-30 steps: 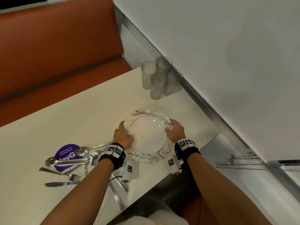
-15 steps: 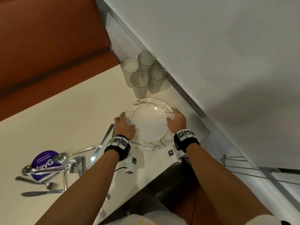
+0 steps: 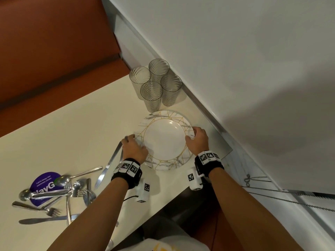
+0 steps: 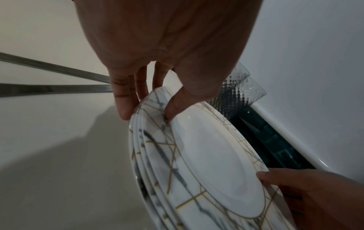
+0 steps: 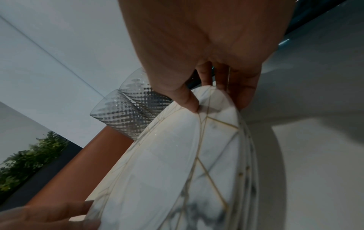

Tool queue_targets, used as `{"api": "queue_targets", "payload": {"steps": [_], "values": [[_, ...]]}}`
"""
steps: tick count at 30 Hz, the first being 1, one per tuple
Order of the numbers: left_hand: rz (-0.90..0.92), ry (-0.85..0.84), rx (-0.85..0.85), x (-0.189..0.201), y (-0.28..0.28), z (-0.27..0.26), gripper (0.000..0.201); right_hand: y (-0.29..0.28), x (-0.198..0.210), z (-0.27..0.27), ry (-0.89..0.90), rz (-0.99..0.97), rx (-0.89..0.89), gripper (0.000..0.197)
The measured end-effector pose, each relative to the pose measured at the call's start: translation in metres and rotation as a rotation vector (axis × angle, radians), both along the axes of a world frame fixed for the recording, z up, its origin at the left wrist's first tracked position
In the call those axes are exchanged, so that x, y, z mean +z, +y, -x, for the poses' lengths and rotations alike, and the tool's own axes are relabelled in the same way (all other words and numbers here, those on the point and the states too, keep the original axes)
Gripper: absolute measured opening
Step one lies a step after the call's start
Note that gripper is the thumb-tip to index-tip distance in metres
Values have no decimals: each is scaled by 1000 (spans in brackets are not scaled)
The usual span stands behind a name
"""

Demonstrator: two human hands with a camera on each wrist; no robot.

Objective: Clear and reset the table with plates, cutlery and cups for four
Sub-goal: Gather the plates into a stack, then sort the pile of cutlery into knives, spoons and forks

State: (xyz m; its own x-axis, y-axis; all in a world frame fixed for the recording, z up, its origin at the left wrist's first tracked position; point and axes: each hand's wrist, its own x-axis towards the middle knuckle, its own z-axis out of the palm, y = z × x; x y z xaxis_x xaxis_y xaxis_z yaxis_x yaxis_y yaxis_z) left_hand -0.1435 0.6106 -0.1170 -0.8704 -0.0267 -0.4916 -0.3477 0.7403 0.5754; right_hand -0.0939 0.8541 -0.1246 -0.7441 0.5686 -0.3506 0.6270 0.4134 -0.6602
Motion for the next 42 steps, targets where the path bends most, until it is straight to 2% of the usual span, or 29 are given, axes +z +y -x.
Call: {"api": "queue_targets", "payload": {"steps": [5, 9, 13, 18, 22, 27, 31, 37, 42], "values": [[-17, -7, -31, 1, 4, 4, 67, 2, 0, 2, 5, -31, -15, 44], [-57, -9, -47, 5, -1, 2, 64, -2, 2, 0, -13, -87, 1, 50], [-119, 67, -43, 12, -24, -4, 44, -21, 10, -4, 64, -277, -33, 55], [-187, 136, -57, 13, -65, -24, 25, -57, 18, -12, 176, -339, -15, 46], [-200, 172, 26, 15, -111, -42, 18, -104, 17, -16, 210, -257, 126, 38], [-212, 176, 117, 13, -182, -68, 16, -184, 12, -24, 244, -86, 410, 32], [-215, 120, 205, 17, -247, -94, 8, -256, 10, -37, 179, 68, 577, 25], [-200, 134, 254, 1, -334, -128, 3, -347, 0, -60, 107, 120, 665, 17], [-259, 148, 325, -5, -376, -143, 2, -390, 4, -56, 88, 77, 652, 20]]}}
